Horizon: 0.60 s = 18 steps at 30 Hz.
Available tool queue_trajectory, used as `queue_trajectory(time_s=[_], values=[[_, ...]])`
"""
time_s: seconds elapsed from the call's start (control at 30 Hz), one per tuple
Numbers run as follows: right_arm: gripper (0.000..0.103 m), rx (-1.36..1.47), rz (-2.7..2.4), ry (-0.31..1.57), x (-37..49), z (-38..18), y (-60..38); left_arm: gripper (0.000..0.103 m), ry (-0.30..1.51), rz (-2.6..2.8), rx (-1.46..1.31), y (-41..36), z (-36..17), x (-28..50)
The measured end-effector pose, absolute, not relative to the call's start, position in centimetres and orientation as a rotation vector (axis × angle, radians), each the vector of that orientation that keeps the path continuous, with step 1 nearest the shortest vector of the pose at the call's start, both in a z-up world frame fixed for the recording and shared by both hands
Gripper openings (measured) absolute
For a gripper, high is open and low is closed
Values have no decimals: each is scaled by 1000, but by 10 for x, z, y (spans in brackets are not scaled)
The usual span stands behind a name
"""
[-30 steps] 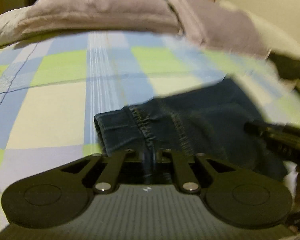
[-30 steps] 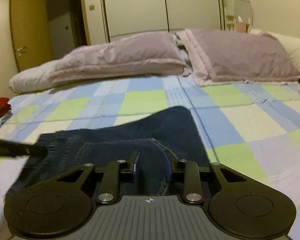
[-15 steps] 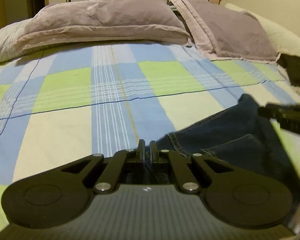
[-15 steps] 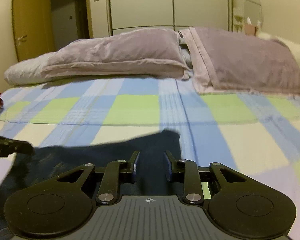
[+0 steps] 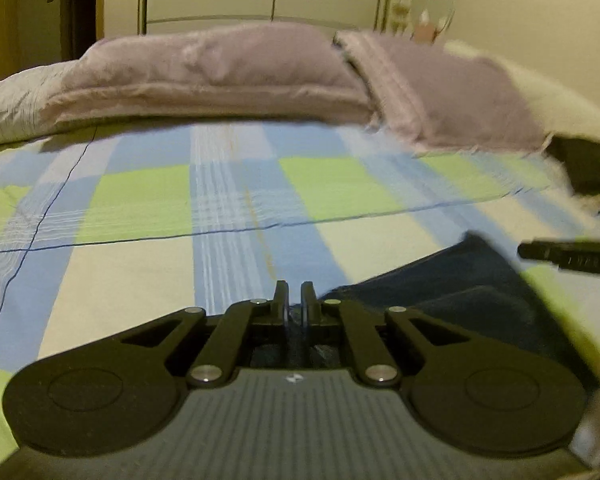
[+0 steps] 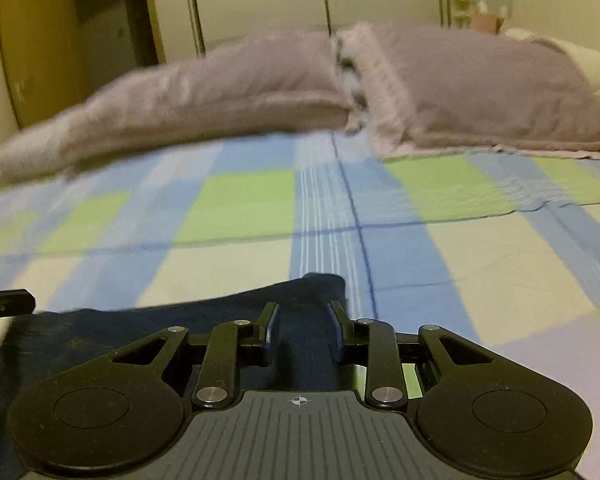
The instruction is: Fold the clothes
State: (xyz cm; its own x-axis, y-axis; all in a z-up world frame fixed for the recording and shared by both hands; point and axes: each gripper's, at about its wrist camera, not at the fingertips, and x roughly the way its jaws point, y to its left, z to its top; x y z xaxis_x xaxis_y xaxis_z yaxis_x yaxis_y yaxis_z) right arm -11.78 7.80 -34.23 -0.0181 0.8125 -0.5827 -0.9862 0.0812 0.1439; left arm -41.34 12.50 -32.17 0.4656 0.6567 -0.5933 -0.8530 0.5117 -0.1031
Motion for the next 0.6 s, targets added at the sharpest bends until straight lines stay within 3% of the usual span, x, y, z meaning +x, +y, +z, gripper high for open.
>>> queue_trajectory(time_s=[0.17,0.3,0.43,0.6], values=[[29,-344,1469,629,-134,-329,1,5,586,859,-397,65,-316,-428],[29,-420,1430,649,-161,-350,-44,6,703,862,-411,38,-348,-431],[29,-519,1405,602,-180,-368,-45,6,682,899,-441,38,-350,-429],[29,-506,1391,625,-185,-344,-45,4,631,929,-462,21,-330,-437]])
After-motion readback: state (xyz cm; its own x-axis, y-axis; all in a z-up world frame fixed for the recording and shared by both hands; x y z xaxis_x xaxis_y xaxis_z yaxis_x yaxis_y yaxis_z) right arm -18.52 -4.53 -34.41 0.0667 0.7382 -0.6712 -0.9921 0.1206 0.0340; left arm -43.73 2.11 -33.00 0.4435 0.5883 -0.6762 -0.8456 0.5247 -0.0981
